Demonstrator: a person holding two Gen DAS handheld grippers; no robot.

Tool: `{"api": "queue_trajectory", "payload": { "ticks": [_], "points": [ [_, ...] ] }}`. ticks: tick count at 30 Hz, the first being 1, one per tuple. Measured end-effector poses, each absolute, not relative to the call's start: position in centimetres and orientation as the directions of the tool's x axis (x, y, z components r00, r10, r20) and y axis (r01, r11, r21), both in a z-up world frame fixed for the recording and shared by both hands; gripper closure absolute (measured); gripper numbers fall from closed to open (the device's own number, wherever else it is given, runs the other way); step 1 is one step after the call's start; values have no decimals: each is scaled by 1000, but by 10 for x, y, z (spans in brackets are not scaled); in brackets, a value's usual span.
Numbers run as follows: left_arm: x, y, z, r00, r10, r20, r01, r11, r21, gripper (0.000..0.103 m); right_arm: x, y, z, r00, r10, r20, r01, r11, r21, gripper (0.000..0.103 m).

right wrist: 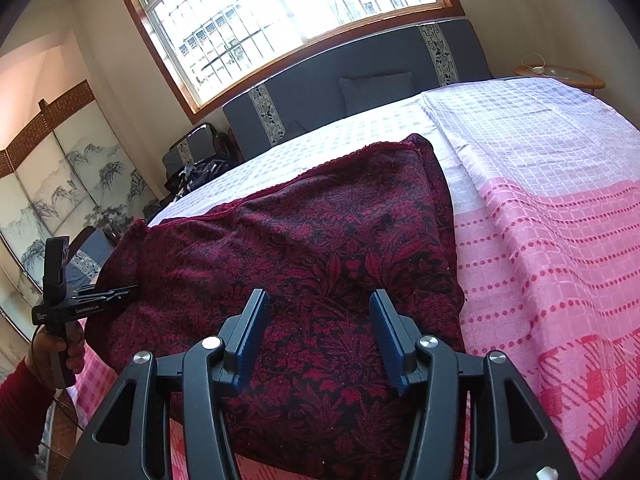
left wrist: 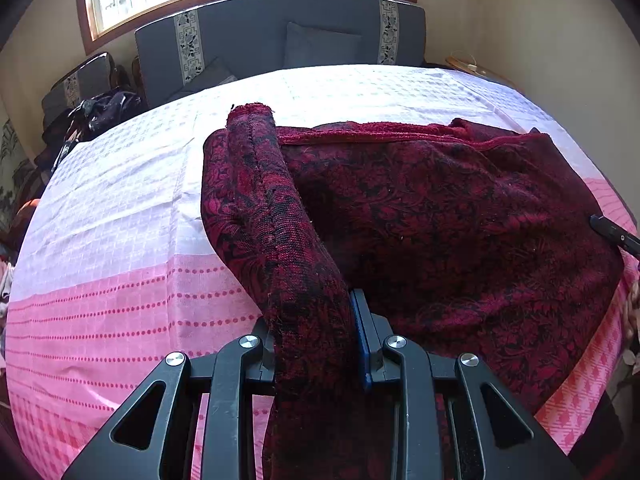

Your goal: Fold small clothes

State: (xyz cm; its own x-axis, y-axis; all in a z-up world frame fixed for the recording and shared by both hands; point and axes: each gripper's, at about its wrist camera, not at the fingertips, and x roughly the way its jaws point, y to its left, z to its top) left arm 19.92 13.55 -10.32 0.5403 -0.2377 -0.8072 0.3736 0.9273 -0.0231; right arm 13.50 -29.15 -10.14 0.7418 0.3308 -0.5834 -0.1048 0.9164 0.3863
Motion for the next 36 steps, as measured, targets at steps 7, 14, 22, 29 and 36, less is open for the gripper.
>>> {"api": "queue_trajectory", "payload": {
  "ticks": [7,14,22,29,36],
  "points": [
    [201,137,-104,535,-240,-810,369,929,-31,76,135,-291,-102,739,323,-591,-101,921,376,51],
    [208,153,-97,492,-316,-811,351,925,-148,81,135,-291,-103,738,329,-589,-99,916,388,50],
    [213,157,-75,456,-347,-820,347,917,-195,83,132,-295,-102,746,341,-572,-96,905,415,50],
    [219,157,-54,435,-384,-814,326,910,-255,84,129,-291,-69,761,401,-510,-147,872,466,49],
    [220,160,-45,424,-429,-797,279,900,-336,84,201,-210,-51,590,558,-583,-322,825,464,94]
  ]
}}
